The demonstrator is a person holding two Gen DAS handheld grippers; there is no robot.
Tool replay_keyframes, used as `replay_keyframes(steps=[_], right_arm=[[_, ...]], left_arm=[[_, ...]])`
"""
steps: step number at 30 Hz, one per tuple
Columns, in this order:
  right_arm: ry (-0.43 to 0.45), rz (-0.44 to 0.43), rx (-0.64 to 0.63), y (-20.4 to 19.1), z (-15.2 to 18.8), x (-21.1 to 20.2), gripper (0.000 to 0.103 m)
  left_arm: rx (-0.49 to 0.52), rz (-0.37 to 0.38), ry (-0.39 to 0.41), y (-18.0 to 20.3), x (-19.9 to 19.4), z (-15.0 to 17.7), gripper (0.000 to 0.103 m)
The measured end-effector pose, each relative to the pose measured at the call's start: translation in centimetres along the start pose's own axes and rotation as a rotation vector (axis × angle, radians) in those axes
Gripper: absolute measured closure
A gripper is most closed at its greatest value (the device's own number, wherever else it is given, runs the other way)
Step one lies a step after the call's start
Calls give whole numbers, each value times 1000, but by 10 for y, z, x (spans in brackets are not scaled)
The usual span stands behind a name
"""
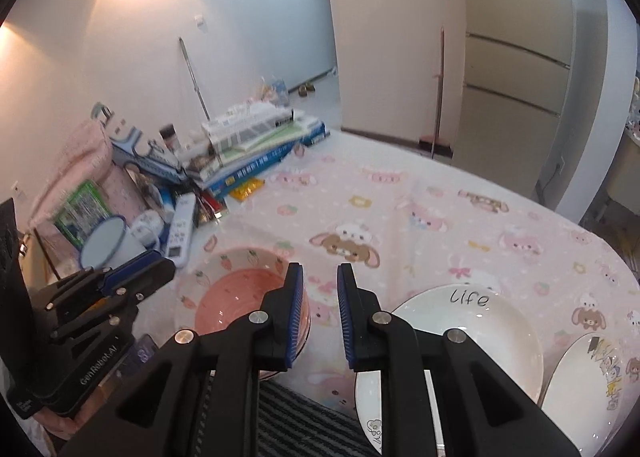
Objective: Organize plates and bowls
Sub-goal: 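Open both grippers and release the stacked bowl, then raise both grippers away from the bowls toward the white plates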
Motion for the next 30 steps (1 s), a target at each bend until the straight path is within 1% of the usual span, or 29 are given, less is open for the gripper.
replay_keyframes(steps=[2, 3, 4, 6, 8, 10, 11, 12, 13, 14, 15, 18, 19, 21, 23, 27, 30], right_arm=[[37, 10, 16, 5, -7, -17, 84], [53, 22, 19, 7, -10, -25, 84], [70, 39, 17, 9, -13, -34, 84], [110, 84, 3, 14, -18, -54, 84], [152, 125, 10, 23, -20, -77, 84], [191, 135, 43, 36, -22, -103, 84], [210, 139, 62, 43, -22, -115, 84], [225, 144, 76, 48, -22, -124, 84], [247, 156, 91, 54, -20, -136, 84], [275, 177, 98, 62, -19, -151, 84], [288, 191, 98, 66, -18, -160, 84], [344, 241, 104, 81, -12, -195, 84], [368, 253, 110, 87, -8, -211, 81], [404, 276, 118, 98, -3, -231, 67], [439, 318, 133, 110, 4, -250, 61], [494, 413, 169, 136, 24, -283, 56], [507, 454, 202, 158, 38, -301, 55]], left_arm=[[30, -7, 39, 11, -11, -9, 70], [40, -5, 59, 16, -17, -14, 58], [47, 4, 82, 21, -24, -19, 55], [67, 29, 116, 33, -36, -30, 53], [81, 56, 161, 44, -49, -41, 48], [101, 81, 213, 56, -64, -50, 38], [114, 91, 236, 62, -70, -54, 35], [127, 99, 262, 69, -77, -57, 28], [135, 104, 285, 76, -83, -60, 23], [144, 111, 305, 82, -89, -62, 21], [154, 120, 323, 89, -94, -63, 16], [182, 147, 379, 110, -108, -63, 0], [191, 163, 394, 118, -112, -63, 0], [212, 212, 383, 134, -116, -62, 0], [219, 270, 391, 151, -121, -62, 0], [231, 300, 450, 180, -133, -64, 0], [185, 349, 453, 196, -134, -66, 0]])
Point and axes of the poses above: each gripper's, at about its wrist camera, not at the fingertips, and x roughly the way its jaws point, y to its right, z to its underside, the point moved 2 cm from there along x, roughly the way its jaws point, and after that the axes turned 7 degrees about y, right-handed, at the moved point
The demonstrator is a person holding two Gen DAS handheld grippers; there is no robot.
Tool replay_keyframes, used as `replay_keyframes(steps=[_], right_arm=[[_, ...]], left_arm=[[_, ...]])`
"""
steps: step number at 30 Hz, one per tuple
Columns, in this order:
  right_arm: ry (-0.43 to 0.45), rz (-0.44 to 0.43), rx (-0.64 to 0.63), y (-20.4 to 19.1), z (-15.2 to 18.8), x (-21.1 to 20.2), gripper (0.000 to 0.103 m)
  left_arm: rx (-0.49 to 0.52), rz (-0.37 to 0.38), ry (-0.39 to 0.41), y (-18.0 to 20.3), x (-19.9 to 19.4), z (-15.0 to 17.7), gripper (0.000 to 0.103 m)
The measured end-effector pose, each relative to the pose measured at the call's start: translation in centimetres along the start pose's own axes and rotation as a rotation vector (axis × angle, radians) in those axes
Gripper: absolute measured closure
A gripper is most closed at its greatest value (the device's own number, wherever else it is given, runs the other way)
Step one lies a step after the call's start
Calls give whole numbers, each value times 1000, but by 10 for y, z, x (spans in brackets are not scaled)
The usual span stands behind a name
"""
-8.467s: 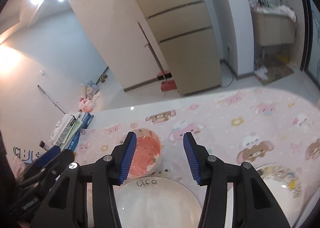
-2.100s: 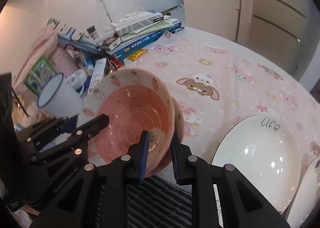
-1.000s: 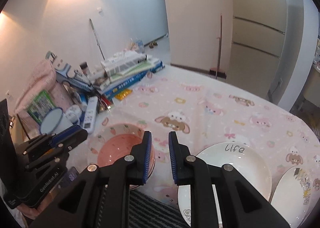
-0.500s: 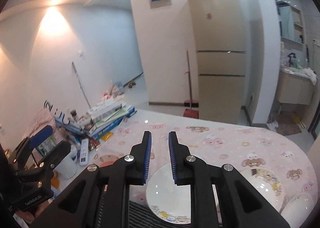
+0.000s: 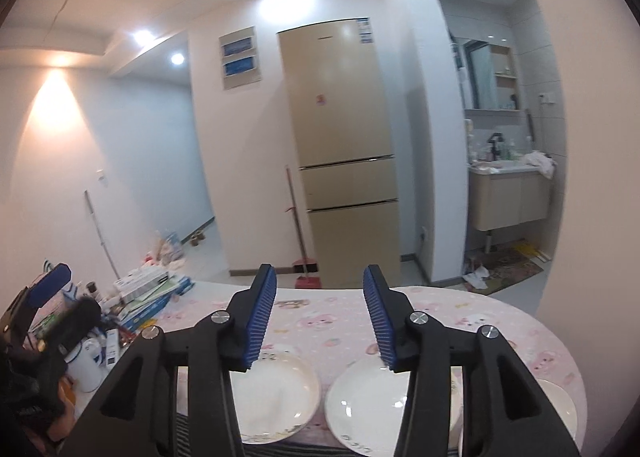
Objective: Organize plates and bowls
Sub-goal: 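Raise both grippers away from the bowls toward the white plates, then move the right gripper onto a white 'Life' plate rim and close it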
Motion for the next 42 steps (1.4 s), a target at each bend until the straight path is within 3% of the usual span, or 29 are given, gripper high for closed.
replay_keyframes(steps=[4, 7, 10, 14, 19, 24, 27, 30, 32, 34, 36, 42], right_arm=[[-14, 71, 30, 39, 6, -7, 55], [-41, 129, 58, 75, 15, -12, 55], [-64, 189, 75, 102, 26, -20, 55], [-94, 267, 83, 138, 49, -38, 55], [-156, 334, 113, 178, 79, -53, 55], [-226, 414, 170, 220, 111, -64, 55], [-265, 494, 228, 252, 132, -76, 55], [-287, 524, 291, 275, 150, -89, 55], [-302, 544, 311, 287, 162, -96, 55], [-319, 550, 322, 294, 171, -98, 55], [-330, 555, 336, 304, 183, -103, 55], [-338, 571, 395, 315, 209, -89, 55]], left_arm=[[-31, 55, 1, 22, 13, 3, 0], [-85, 107, -77, 40, 24, 13, 0], [-147, 206, -158, 61, 32, 28, 0], [-120, 262, -189, 95, 33, 43, 0], [-167, 367, -384, 134, 52, 76, 0], [-168, 402, -525, 170, 65, 107, 5], [-166, 459, -672, 207, 89, 128, 20], [-90, 439, -688, 237, 95, 144, 24], [-125, 479, -752, 250, 97, 162, 30], [-181, 497, -858, 254, 100, 182, 46], [-166, 481, -911, 259, 98, 195, 55], [-165, 428, -857, 249, 95, 197, 53]])
Point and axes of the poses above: each gripper's, at about its wrist camera, not at the fingertips, and x roughly the way its jaws point, y to its right, z to its underside, the point moved 2 cm from there along x, roughly the way its jaws point, and after that the axes turned 7 degrees about y, right-handed, at the moved point
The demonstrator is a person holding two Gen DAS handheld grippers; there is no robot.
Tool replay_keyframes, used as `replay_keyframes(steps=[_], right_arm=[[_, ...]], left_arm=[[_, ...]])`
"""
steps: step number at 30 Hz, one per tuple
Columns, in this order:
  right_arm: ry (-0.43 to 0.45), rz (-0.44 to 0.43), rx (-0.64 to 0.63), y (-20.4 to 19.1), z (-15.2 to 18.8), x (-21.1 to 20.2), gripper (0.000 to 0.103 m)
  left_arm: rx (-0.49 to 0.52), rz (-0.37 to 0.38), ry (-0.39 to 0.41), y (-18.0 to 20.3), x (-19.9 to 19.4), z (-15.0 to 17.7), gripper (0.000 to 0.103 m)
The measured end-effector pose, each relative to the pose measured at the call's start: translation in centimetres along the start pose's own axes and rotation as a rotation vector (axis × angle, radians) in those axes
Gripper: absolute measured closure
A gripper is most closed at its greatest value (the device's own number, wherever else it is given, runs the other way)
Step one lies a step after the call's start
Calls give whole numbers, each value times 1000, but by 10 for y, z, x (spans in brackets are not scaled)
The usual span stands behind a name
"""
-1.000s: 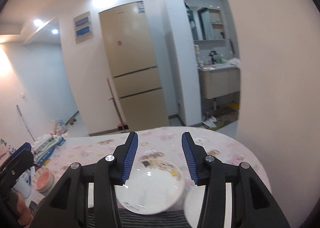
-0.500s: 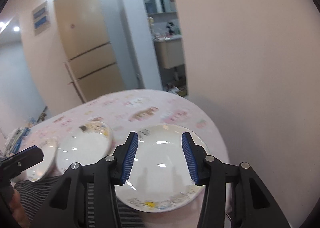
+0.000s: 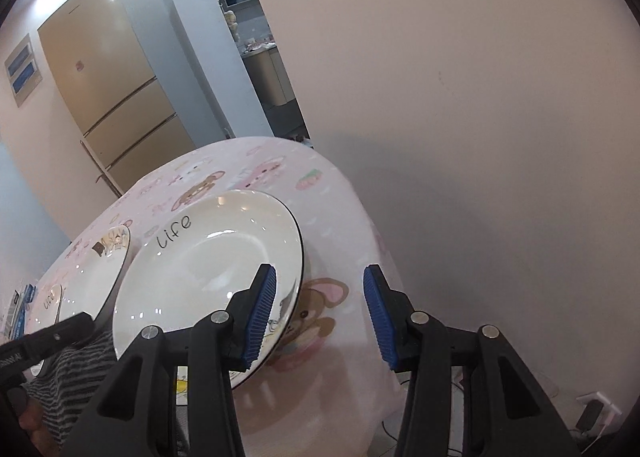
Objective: Organize plates and bowls
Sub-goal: 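Move the right gripper onto a white 'Life' plate rim and close it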
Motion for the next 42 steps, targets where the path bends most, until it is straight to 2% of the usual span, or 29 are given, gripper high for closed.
replay_keyframes(steps=[4, 6, 9, 10, 14, 16, 18, 21, 23, 26, 28, 35, 36, 37, 38, 40, 42], right_arm=[[-61, -67, 43, -3, 8, 20, 55], [-39, -39, 11, -10, 8, 24, 55], [-48, -46, 15, -14, 7, 29, 55], [-49, -51, 20, -14, 7, 29, 55], [-44, -66, 26, -17, 9, 30, 55], [-49, -95, 45, -18, 11, 29, 66], [-59, -122, 44, -22, 13, 30, 72], [-61, -101, 23, -26, 13, 31, 73], [-61, -82, 0, -30, 14, 31, 75], [-59, -49, -7, -32, 15, 30, 82], [-58, -57, 12, -29, 14, 29, 85], [-86, -78, 69, -23, 12, 32, 87], [-87, -68, 67, -23, 12, 33, 87], [-86, -54, 62, -25, 12, 33, 87], [-83, -29, 51, -28, 11, 33, 87], [-75, 5, 37, -32, 12, 32, 86], [-72, 32, 11, -36, 12, 32, 83]], left_arm=[[18, -58, 0, -7, 7, 4, 46], [36, -83, -21, -9, 15, 7, 43], [39, -86, -46, -12, 28, 11, 40], [42, -79, -51, -12, 31, 12, 35], [44, -67, -32, -10, 40, 14, 33], [40, -59, -24, -10, 42, 14, 33], [17, -78, -31, -12, 46, 12, 38], [7, -62, -23, -11, 47, 9, 53], [27, -53, -9, -7, 46, 10, 59], [13, -13, 5, -8, 43, 11, 72], [-12, 39, 9, -11, 43, 10, 84], [-30, 36, 46, -13, 31, 11, 85], [-38, 29, 55, -16, 28, 11, 76], [-42, -6, 65, -18, 25, 12, 56], [-43, -20, 76, -20, 23, 12, 50], [-33, 20, 70, -21, 23, 11, 49], [-21, 4, 51, -22, 26, 11, 49]])
Point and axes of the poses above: each gripper's, at about its wrist camera, not at the fingertips, and x roughly the way its jaws point, y to its right, z to its underside, the point moved 2 cm from there along x, roughly the way its jaws point, and after that the axes turned 7 degrees about y, right-handed, at the moved point
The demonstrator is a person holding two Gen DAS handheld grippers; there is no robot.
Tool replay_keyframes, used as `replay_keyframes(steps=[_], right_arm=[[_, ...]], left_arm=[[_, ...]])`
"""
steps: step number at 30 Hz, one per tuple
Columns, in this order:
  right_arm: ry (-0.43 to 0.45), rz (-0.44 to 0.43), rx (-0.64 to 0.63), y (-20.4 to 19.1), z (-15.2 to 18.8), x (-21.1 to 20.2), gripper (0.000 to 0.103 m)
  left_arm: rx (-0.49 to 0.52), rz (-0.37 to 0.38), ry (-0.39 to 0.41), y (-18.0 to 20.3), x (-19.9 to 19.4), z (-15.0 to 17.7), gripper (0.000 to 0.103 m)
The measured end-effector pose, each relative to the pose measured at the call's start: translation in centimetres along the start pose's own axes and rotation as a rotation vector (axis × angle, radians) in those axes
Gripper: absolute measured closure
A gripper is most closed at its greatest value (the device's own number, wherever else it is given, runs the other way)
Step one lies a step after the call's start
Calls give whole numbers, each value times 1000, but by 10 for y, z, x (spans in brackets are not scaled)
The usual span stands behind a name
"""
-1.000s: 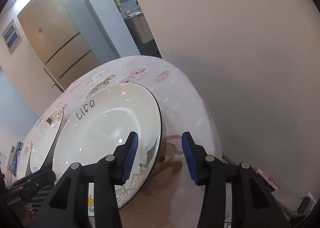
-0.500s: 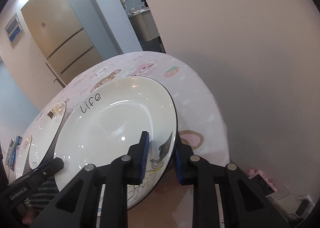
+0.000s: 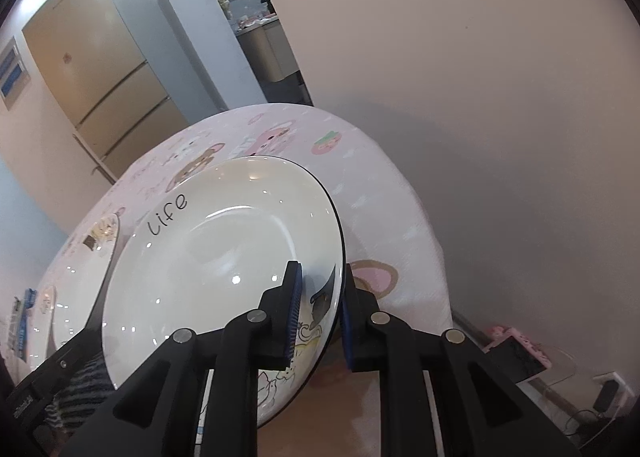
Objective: Organize plates and bowls
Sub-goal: 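Move the right gripper onto a white 'Life' plate rim and close it, then close the left gripper on the same plate rim beside the right gripper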
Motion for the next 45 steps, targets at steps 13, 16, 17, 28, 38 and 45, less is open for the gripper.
replay_keyframes(steps=[13, 16, 17, 28, 38, 45], right_arm=[[-10, -60, 31, 7, 0, 1, 82], [-6, -91, 61, 12, 0, 1, 83], [-6, -98, 68, 13, 0, 1, 84], [8, -138, 69, 19, 1, 2, 84], [15, -143, 65, 20, 2, 2, 84], [15, -139, 57, 19, 2, 1, 84]], left_arm=[[-28, 12, -65, -6, 14, 2, 43], [-16, 50, -60, -2, 13, 3, 66], [-19, 86, -63, 0, 13, 2, 72], [3, 59, -20, 4, -5, 3, 78], [29, -6, -71, 0, 1, 5, 39], [16, -17, -51, -1, -15, 9, 38]])
Point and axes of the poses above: each gripper's, at about its wrist camera, not at the fingertips, and x roughly the way its jaws point, y to its right, z to its underside, the point moved 2 cm from there along x, roughly the way its jaws point, and after that the axes turned 7 degrees about y, right-handed, at the moved point
